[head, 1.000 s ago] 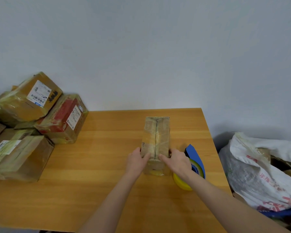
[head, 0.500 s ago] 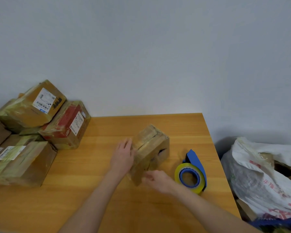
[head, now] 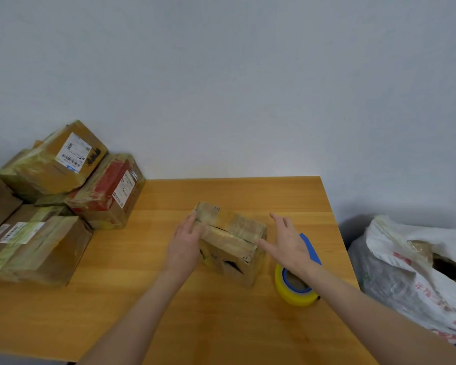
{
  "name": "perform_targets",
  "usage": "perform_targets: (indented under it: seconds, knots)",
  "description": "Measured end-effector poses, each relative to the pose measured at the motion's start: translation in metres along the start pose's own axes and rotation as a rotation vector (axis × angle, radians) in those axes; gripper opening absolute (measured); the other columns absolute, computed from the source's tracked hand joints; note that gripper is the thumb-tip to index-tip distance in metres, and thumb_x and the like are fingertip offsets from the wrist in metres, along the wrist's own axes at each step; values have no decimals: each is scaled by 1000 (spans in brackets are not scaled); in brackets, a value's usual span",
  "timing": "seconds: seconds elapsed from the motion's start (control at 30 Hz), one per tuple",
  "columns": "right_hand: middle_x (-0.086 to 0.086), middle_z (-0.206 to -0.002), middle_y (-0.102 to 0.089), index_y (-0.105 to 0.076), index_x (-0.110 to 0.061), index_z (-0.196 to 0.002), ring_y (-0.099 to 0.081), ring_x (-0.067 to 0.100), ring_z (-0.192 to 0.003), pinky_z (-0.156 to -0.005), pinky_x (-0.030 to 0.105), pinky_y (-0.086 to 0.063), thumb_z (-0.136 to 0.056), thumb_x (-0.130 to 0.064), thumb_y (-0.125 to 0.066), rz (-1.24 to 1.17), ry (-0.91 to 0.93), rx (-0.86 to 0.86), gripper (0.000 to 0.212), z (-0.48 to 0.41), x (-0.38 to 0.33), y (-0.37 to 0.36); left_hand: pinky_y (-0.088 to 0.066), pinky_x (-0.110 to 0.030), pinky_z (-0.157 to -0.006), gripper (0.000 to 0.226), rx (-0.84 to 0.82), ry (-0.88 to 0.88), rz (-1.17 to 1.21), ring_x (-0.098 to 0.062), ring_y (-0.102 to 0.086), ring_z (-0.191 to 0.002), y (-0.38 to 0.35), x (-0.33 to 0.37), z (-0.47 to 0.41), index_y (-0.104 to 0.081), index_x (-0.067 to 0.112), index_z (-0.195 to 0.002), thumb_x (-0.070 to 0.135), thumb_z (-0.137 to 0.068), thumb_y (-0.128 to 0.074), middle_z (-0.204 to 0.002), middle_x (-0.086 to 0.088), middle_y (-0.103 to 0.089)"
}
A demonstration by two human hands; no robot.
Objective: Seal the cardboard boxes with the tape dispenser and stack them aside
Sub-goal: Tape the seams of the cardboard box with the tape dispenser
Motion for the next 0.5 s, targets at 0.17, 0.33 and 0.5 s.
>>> perform_targets:
  seconds: [0.17,0.33,0.5]
  knots:
    - [3,-148,-41,-24,-22,-151,-43,22,-130,-100,35,-45,-87,-49,-66,-169,-57,-136,82,3,-2,-23,-16,-39,-117,102,-111,569,529,-21,4,-148,-21,39,19,10,11,-153,40,-89,-64,-161,-6,14]
    - [-4,-107,-63,-50,-24,-132,-61,14,-92,-73,31,-52,-92,-53,-55,-67,-97,-28,50,8,11,-6,-38,-47,-110,94,-144,586,824,-25,-32,-140,-27,61,0,-12,23,-152,19,-82,-74,-154,-6,-28]
    - [-4,-77,-59,-62,-18,-95,-56,14,-69,-71,42,-50,-97,-47,-49,-71,-160,-20,33,15,35,11,-27,-41,-116,97,-276,428,738,-21,-25,-143,-38,85,-6,-6,18,-154,11,-83,-72,-157,-1,-22]
Point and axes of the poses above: each hand's wrist, its own z-axis away from the middle knuckle, its own y-axis out of the back of the hand, x = y × z, the point moved 2 cm from there along -z, towards the middle knuckle
